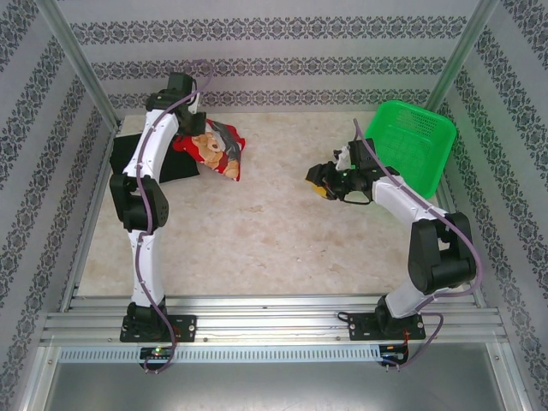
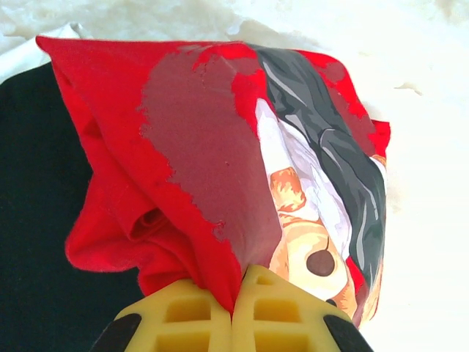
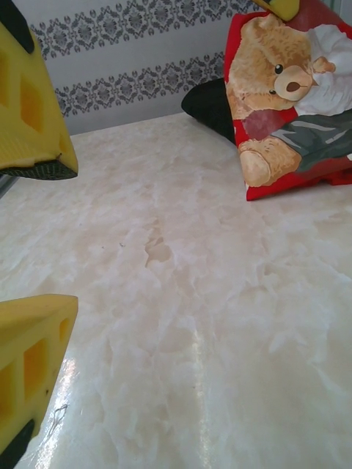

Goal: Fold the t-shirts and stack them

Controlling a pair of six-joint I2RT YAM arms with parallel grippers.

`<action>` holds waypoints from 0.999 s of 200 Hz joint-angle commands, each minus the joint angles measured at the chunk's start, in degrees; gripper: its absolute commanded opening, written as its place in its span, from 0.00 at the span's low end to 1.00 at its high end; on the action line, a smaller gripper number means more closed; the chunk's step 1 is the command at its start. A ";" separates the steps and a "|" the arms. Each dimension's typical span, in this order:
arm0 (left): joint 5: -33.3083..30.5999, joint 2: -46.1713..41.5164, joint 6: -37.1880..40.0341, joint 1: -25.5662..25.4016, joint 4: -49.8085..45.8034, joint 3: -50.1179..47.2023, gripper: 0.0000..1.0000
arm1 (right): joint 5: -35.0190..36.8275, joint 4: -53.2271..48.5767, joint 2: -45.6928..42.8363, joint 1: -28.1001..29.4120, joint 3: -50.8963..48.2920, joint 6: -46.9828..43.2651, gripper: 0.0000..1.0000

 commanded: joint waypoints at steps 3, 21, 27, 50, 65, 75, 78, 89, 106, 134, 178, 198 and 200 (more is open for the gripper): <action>1.29 -2.15 2.97 0.73 -1.85 0.94 0.00 | 1.23 1.72 -2.20 0.41 -0.47 0.71 0.46; 2.56 -2.36 3.17 0.81 -1.41 0.72 0.00 | 1.61 1.28 -2.51 0.42 -0.40 0.45 0.46; 2.98 -2.36 3.24 0.72 -1.06 0.83 0.00 | 1.65 1.31 -2.51 0.45 -0.40 0.43 0.46; 2.96 -1.88 4.47 -0.19 -0.14 2.05 0.00 | 1.54 1.05 -2.40 0.45 -0.19 0.32 0.46; 0.08 -1.39 5.85 -0.92 -0.72 3.55 0.00 | 1.37 0.88 -2.17 0.46 0.02 0.28 0.46; -2.61 -1.41 7.87 -1.29 -1.10 4.21 0.00 | 1.02 0.75 -2.05 0.36 0.21 0.26 0.46; -3.23 -1.51 8.52 -1.38 -1.03 4.32 0.00 | 1.01 0.67 -2.07 0.43 0.17 0.23 0.46; -5.18 -1.97 10.30 -1.47 -0.53 4.67 0.00 | 0.84 0.55 -2.00 0.40 0.18 0.23 0.46; -7.85 -2.86 13.08 -1.48 0.92 5.38 0.00 | 0.62 0.28 -1.83 0.35 0.10 0.05 0.46; -11.62 -4.00 18.16 -1.24 2.82 4.94 0.00 | 0.24 0.26 -1.55 0.37 0.20 0.45 0.46; -14.78 -7.21 21.80 2.79 3.79 2.02 0.00 | -0.87 -1.38 -1.42 0.37 0.43 -0.33 0.46; -14.18 -9.56 22.23 5.27 4.29 0.00 0.00 | -1.01 -1.28 -1.28 0.32 0.03 -0.10 0.46; -14.21 -9.78 22.29 5.44 4.33 -0.27 0.00 | -1.14 -1.13 -1.28 0.36 -0.07 -0.01 0.46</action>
